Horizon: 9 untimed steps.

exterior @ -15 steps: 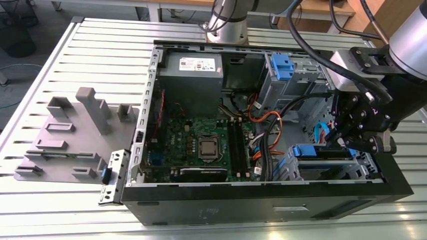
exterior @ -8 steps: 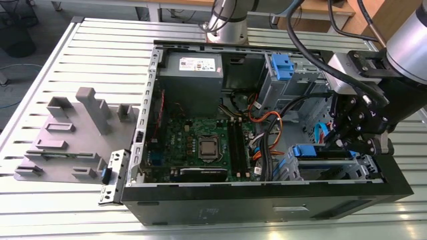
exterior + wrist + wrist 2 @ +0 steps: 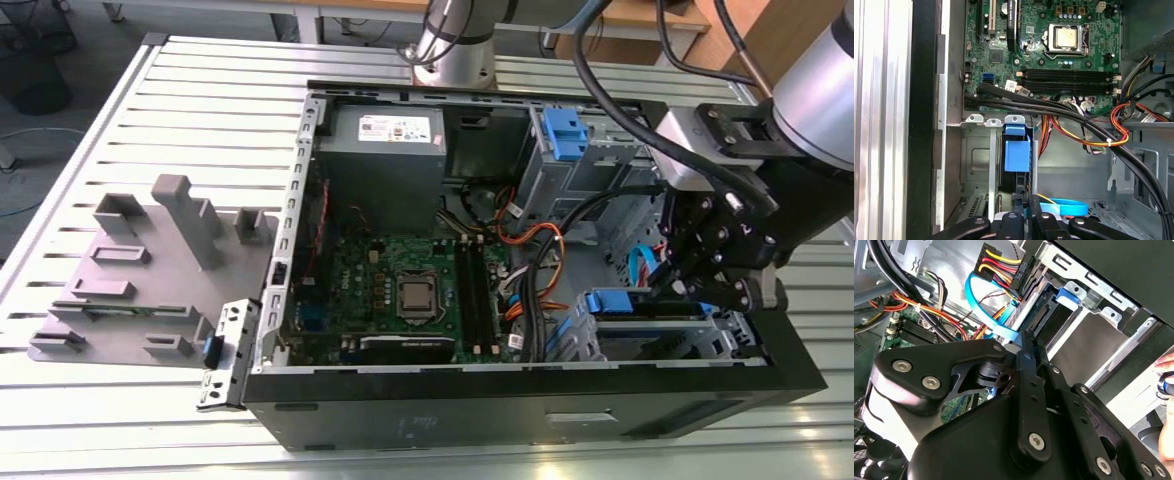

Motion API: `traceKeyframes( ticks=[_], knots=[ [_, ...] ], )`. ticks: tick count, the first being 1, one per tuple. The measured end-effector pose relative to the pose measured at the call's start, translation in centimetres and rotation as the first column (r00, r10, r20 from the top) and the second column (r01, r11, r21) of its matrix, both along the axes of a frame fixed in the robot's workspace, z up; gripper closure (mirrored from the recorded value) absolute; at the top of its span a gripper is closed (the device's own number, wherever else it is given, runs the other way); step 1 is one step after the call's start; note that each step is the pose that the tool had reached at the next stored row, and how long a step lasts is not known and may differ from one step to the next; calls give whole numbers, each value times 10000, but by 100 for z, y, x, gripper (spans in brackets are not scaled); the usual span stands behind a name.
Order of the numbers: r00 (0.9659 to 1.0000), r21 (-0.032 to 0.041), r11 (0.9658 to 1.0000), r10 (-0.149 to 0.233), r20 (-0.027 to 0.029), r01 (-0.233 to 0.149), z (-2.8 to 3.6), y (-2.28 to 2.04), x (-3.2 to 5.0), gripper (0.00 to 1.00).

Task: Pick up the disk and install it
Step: 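Insert the first disk wire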

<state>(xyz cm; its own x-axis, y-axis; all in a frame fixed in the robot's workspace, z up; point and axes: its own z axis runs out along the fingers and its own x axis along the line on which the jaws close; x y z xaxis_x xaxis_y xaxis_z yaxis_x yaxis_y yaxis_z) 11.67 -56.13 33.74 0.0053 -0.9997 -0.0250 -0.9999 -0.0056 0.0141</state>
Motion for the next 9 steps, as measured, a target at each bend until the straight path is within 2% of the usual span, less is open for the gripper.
traceKeyframes(
  ticks=[9],
  knots=[
    [10000,-3,10000,1,0,-1,-27,0,0,84]
  ],
)
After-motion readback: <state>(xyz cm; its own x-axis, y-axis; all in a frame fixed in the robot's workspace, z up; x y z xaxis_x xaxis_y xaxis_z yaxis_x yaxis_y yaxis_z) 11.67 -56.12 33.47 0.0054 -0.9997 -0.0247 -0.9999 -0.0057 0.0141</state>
